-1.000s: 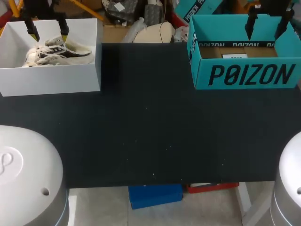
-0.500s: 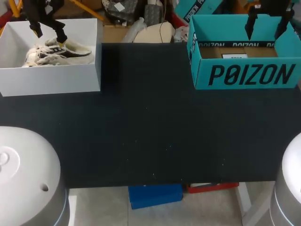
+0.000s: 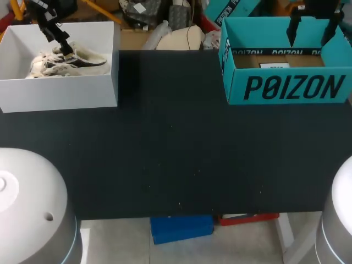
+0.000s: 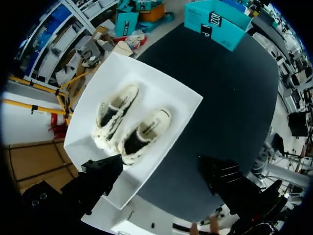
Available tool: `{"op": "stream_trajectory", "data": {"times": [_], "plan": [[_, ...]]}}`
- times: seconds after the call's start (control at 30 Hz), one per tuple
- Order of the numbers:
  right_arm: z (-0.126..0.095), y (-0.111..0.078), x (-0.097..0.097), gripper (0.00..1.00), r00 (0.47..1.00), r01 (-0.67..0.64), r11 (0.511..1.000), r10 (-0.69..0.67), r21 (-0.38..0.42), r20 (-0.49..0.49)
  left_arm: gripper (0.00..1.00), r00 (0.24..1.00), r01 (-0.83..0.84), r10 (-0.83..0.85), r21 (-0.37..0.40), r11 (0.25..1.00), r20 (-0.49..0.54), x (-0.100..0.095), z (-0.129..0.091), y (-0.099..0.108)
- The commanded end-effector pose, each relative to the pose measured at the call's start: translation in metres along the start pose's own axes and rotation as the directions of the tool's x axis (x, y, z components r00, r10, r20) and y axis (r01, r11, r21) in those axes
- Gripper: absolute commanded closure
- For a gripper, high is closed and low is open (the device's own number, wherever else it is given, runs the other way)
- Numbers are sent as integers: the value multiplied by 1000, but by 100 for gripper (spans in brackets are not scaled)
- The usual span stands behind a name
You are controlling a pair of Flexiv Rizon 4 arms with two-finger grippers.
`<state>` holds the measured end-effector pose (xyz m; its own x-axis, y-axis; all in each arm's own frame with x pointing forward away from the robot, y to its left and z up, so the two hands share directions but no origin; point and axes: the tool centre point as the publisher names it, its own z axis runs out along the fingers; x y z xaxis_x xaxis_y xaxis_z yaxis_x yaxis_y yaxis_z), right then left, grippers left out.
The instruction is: Take the shoe out of the shoebox, open the shoe tongue, remove and reinsert the insole, then place the shoe into the shoebox
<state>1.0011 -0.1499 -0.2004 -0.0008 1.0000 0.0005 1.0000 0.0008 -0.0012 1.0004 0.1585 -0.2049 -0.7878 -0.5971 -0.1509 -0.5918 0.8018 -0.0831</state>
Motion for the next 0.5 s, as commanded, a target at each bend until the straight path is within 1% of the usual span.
{"op": "stream_trajectory", "data": {"times": [0.03, 0.37, 0.4, 0.47, 0.5], "plan": [[0, 0, 0, 0, 1000, 0, 1000, 0, 0, 1, 0, 878, -459, 455, -13, 889, 148, -8, 9, 1], [0, 0, 0, 0, 1000, 0, 1000, 0, 0, 1, 0, 878, -459, 455, -13, 889, 148, -8, 9, 1], [0, 0, 0, 0, 1000, 0, 1000, 0, 0, 1, 0, 885, -449, 446, -9, 894, 135, -8, 11, 3], [0, 0, 0, 0, 1000, 0, 1000, 0, 0, 1, 0, 873, -476, 474, -8, 879, 118, -11, 15, 4], [0, 0, 0, 0, 1000, 0, 1000, 0, 0, 1, 0, 879, -466, 463, -1, 885, 110, -16, 16, 5]]}}
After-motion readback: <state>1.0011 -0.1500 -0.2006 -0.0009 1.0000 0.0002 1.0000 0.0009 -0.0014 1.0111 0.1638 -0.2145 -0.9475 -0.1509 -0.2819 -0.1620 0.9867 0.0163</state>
